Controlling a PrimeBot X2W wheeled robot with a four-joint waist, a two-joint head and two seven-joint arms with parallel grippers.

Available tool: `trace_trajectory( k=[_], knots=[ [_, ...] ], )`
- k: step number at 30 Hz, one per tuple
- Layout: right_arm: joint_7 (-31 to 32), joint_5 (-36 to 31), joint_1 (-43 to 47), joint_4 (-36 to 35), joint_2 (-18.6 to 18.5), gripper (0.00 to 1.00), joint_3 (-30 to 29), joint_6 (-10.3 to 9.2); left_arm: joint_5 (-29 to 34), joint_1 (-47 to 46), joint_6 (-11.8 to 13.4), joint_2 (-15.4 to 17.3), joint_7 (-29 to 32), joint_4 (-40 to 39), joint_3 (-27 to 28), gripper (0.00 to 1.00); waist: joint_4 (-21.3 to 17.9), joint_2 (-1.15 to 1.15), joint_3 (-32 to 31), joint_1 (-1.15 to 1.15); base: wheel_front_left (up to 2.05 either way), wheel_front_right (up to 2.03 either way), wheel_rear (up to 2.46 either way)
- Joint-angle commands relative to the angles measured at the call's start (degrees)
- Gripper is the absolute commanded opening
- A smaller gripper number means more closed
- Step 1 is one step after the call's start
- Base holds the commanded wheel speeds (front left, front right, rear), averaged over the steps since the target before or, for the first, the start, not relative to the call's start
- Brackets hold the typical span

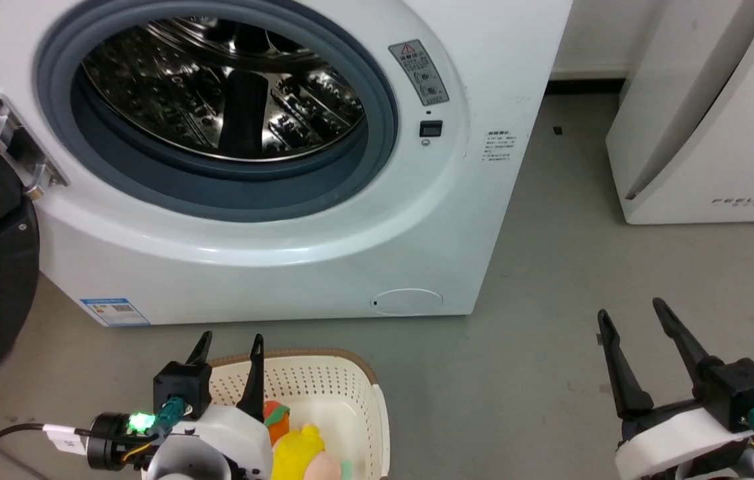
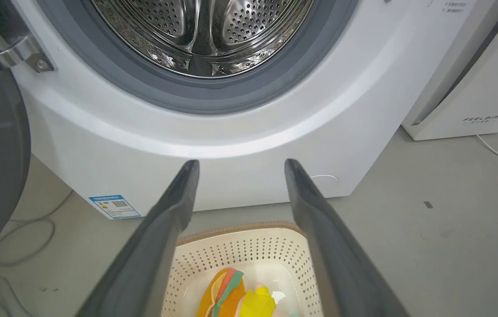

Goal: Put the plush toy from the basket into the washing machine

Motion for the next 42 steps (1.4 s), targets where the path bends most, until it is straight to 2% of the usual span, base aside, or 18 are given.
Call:
trace_trajectory(
  k=[1,20,42],
  knots=[
    [-0.6,-0.4,-1.2,-0.7,0.0,1.00,-0.2,-0.02,-0.3,-1.3,-0.3,0.4,-0.5,1.0,-0.2,1.00,-0.2,0.00,0.8,-0.01,0.00,0.00,0.00],
    [-2.8,0.2,-3.7,-2.9,0.0,1.00,-1.0,-0.02,-1.7,-10.7,-1.2,2.2,-2.1,16.5,-2.3,1.00,-2.1,0.00,10.5,-0.01,0.00,0.00,0.00],
    [-5.5,2.0,-6.8,-5.9,0.0,1.00,-3.4,-0.03,-2.0,-23.4,-4.4,7.0,4.5,33.7,-8.3,1.00,-4.7,0.00,26.0,-0.01,0.00,0.00,0.00]
  ],
)
